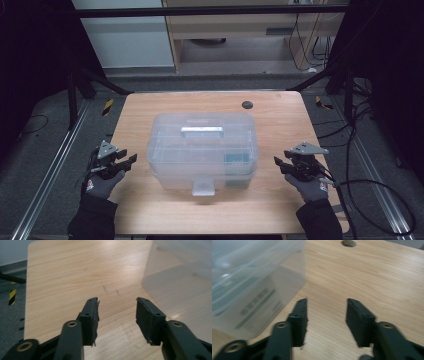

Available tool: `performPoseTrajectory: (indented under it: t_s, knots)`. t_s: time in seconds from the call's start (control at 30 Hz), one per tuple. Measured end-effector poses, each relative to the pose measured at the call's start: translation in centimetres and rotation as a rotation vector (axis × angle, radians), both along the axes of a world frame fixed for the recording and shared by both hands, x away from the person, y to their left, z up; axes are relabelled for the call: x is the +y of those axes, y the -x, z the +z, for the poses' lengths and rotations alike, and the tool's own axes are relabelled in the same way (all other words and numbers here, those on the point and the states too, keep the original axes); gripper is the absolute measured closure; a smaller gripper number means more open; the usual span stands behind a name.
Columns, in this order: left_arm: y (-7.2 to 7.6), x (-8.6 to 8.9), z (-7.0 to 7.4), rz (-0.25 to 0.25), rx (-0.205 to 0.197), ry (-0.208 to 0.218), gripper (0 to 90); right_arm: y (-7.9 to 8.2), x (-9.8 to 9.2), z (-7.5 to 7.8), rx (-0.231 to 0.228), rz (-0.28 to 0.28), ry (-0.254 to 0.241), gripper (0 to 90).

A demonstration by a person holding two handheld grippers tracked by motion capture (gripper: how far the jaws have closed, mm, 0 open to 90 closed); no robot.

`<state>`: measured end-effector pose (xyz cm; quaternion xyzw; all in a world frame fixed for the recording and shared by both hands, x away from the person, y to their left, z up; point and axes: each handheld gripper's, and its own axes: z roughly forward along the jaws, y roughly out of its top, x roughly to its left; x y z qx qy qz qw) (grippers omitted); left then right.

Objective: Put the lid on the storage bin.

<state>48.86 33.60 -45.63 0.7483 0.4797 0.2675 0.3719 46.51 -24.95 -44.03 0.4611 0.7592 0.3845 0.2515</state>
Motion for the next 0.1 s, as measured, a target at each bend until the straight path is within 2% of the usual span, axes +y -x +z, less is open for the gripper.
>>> performPoseTrajectory:
  t_s: [0.1]
  knots:
    - [-0.16, 0.22, -0.31, 0.009, 0.008, -0.008, 42.4, -0.28, -0.80, -0.51, 0.003, -0.043, -0.008, 37.3]
